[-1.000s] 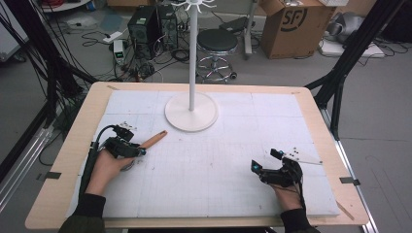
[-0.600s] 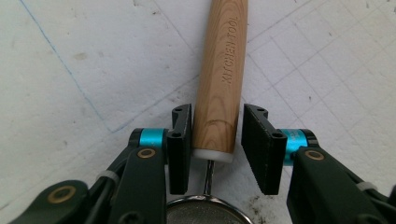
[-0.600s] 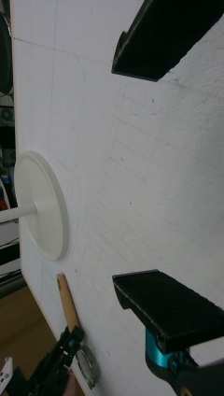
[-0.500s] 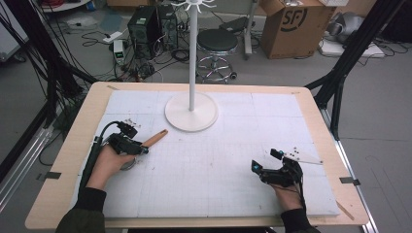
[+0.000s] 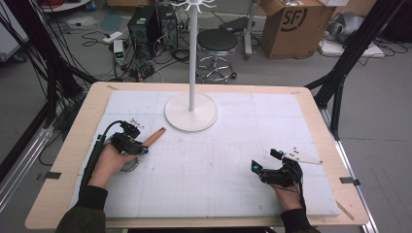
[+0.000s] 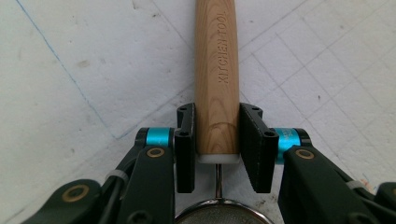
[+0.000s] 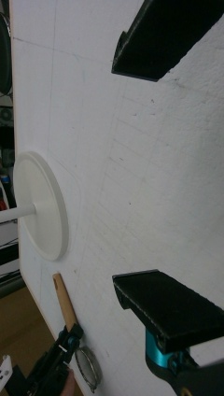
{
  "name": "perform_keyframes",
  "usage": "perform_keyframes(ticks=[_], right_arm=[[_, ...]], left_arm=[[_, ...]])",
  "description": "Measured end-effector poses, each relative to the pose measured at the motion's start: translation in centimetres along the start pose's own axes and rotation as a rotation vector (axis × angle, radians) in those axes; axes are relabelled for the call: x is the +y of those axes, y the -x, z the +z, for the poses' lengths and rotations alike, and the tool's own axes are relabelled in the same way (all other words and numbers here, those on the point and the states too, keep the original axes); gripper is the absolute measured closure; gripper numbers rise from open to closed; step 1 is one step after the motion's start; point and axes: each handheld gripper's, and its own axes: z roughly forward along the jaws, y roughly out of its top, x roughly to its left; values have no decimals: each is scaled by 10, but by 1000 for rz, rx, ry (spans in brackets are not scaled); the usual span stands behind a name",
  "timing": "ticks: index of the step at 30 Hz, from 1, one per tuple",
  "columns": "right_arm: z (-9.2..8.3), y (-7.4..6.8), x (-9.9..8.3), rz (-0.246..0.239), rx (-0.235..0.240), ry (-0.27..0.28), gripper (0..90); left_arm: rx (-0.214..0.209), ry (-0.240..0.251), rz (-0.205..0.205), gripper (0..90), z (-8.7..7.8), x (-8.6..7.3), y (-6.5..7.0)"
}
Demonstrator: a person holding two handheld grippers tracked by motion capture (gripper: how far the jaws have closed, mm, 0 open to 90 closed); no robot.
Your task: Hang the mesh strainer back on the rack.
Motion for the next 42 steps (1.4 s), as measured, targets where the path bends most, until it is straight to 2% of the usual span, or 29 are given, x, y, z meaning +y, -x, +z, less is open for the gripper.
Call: perform_keyframes(ticks=[2, 4, 11, 14, 20, 23, 31, 33, 36, 39, 40, 42], right_arm=[[0, 0, 0, 1, 0, 1, 10], [-1, 1, 0, 2, 1, 3, 9], [-2, 1, 0, 1, 3, 6, 10], [-1, 1, 1, 4, 4, 4, 9], [-1, 0, 0, 1, 4, 1, 10], [-1, 0, 1, -3, 5, 2, 9], [-1, 1, 1, 9, 5, 4, 9], [-1, 2, 1, 6, 1, 8, 9], [-1, 2, 1, 5, -2, 11, 10], [-1, 1, 1, 8, -1, 9, 9], [-1, 1, 1, 6, -2, 9, 9], [-1, 1, 1, 1, -1, 13, 9]], left_arm=[[24, -47, 19, 691, 0, 7, 4], [43, -73, 33, 692, 0, 10, 7], [57, -126, 56, 692, 3, 17, 9], [43, -136, 45, 693, 4, 19, 8], [44, -132, 41, 693, 4, 18, 8], [49, -109, 40, 694, 4, 15, 8], [-18, 1, -7, 695, -3, 3, -2], [-39, 48, -17, 695, -11, 2, -4], [-110, 147, -51, 694, -29, 1, -7], [-147, 220, -73, 694, -40, 0, -9], [-161, 239, -74, 694, -43, 0, -10], [-167, 288, -39, 694, -46, 0, -7]])
